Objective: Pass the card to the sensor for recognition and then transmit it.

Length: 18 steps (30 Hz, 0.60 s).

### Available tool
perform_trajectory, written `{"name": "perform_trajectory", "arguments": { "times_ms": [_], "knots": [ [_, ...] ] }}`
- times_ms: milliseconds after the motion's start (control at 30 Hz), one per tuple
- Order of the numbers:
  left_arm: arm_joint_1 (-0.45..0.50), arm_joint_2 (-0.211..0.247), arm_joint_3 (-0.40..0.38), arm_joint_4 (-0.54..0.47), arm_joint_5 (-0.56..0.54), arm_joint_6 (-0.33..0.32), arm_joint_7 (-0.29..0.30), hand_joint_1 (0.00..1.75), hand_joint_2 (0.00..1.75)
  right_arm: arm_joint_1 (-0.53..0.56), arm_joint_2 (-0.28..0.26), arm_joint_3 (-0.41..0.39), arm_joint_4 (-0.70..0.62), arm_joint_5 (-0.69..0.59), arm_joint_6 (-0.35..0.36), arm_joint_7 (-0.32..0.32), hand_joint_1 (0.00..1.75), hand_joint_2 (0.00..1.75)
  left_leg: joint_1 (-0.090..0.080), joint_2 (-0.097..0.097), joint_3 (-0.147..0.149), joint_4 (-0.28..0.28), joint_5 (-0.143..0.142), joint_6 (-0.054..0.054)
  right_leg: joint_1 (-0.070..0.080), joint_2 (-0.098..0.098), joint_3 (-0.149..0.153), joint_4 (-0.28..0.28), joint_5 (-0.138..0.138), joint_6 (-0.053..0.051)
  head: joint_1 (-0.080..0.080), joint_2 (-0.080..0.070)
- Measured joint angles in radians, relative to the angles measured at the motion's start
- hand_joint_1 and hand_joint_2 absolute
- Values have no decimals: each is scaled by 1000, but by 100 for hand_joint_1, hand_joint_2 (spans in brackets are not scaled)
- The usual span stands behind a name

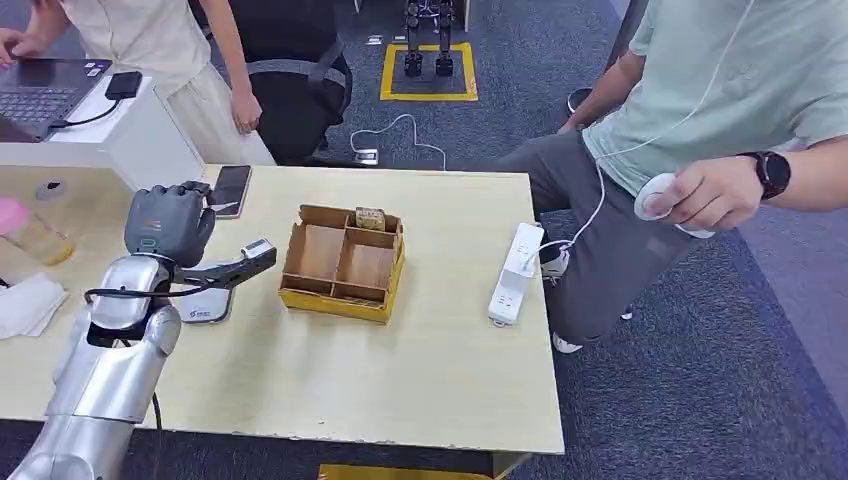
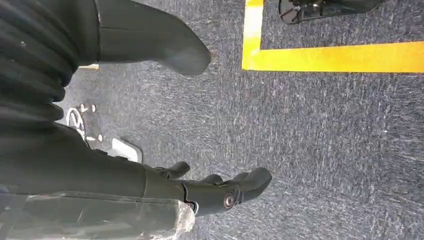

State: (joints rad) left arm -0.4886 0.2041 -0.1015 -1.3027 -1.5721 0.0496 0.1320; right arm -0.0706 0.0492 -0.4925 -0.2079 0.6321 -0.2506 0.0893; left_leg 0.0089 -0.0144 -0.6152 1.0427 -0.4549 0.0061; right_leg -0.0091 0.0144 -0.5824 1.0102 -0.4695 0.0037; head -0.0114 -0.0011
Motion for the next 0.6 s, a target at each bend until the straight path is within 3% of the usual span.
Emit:
{"name": "perform_trajectory", "arguments": {
  "times_ms": [167,300,433,600],
  "knots": [
    [-1,-5,1,0,0,19,56,175,175,0,0,-11,0,15,0,-3,0,175,0,0,0,0,0,0,0,0,0,0,0,0,0,0],
    [19,2,-14,3,0,78,149,175,175,0,2,-27,-2,36,0,-10,0,175,0,0,0,0,0,0,0,0,0,0,0,0,0,0],
    [30,24,-53,23,0,90,248,175,175,-1,3,-43,-6,51,0,-14,0,175,0,0,0,0,0,0,0,0,0,0,0,0,0,0],
    [31,42,-75,43,0,93,262,175,175,-1,4,-57,-7,52,0,-16,0,175,0,0,0,0,0,0,0,0,0,0,0,0,0,0]
  ]
}}
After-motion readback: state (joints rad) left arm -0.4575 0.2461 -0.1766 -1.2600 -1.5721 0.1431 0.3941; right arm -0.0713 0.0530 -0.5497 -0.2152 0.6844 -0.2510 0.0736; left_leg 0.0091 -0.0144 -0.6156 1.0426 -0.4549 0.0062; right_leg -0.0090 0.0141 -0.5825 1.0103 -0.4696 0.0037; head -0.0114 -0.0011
